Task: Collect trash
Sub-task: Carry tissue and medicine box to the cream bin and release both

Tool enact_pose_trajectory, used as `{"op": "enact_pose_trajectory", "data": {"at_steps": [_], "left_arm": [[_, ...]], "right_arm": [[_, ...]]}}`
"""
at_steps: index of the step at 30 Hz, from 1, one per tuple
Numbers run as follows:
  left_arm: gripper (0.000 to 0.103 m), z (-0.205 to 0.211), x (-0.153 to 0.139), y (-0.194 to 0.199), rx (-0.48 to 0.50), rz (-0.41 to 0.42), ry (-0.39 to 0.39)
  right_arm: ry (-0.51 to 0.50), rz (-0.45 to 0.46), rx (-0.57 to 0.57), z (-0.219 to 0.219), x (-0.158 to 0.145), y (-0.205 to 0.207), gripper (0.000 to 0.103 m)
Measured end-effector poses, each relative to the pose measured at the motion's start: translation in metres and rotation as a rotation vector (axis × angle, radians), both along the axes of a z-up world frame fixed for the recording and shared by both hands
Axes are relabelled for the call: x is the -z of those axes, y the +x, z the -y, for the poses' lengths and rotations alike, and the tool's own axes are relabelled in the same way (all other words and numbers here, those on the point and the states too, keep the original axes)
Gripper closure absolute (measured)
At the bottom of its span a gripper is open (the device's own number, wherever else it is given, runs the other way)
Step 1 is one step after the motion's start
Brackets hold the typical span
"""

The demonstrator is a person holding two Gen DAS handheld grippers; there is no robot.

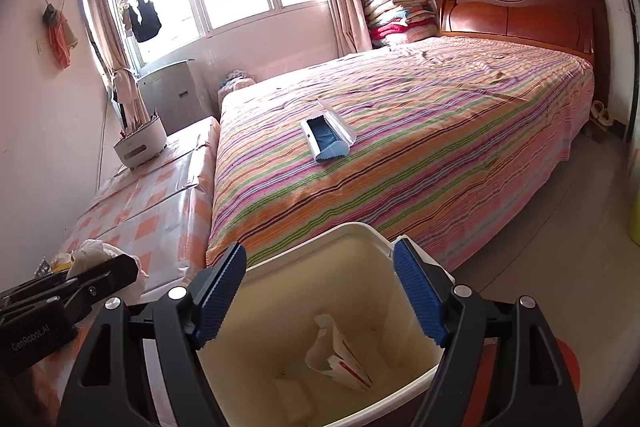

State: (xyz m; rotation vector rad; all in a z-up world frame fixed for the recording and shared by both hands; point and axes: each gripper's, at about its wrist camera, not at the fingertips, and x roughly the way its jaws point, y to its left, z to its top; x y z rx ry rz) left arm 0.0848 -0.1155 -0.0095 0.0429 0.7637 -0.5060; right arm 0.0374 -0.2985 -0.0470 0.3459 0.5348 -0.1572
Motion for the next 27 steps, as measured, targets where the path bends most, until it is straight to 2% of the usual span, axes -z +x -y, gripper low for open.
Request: {"op": "enact_pose_trajectory", "data": {"at_steps": [10,14,16,20,24,27], "left_arm": [[0.071,0.034,0.015,-0.003,0.070,-0.044,0.024],[0.068,0.047,0.018,-0.005,0.095,-0.050,0.032],[0.062,0.052,0.018,-0.006,0.102,-0.049,0.037],[0.023,0.055,0.015,-0.008,0.107,-0.031,0.030],[0.015,0.051,0.007,-0.011,0.102,0.002,0.049],[0.014,0.041,0.001,-0.013,0.077,0.023,0.070]], "right_arm": [[0.120,0.089,0.109,0.033,-0.009,-0.018,0.029],[0.130,0.102,0.120,0.035,-0.011,-0.021,0.029],[0.134,0.111,0.127,0.037,-0.011,-0.024,0.029],[0.146,0.114,0.149,0.044,-0.010,-0.027,0.028],[0.155,0.112,0.164,0.047,-0.009,-0.028,0.028],[0.144,0.108,0.164,0.043,-0.009,-0.027,0.028]]}}
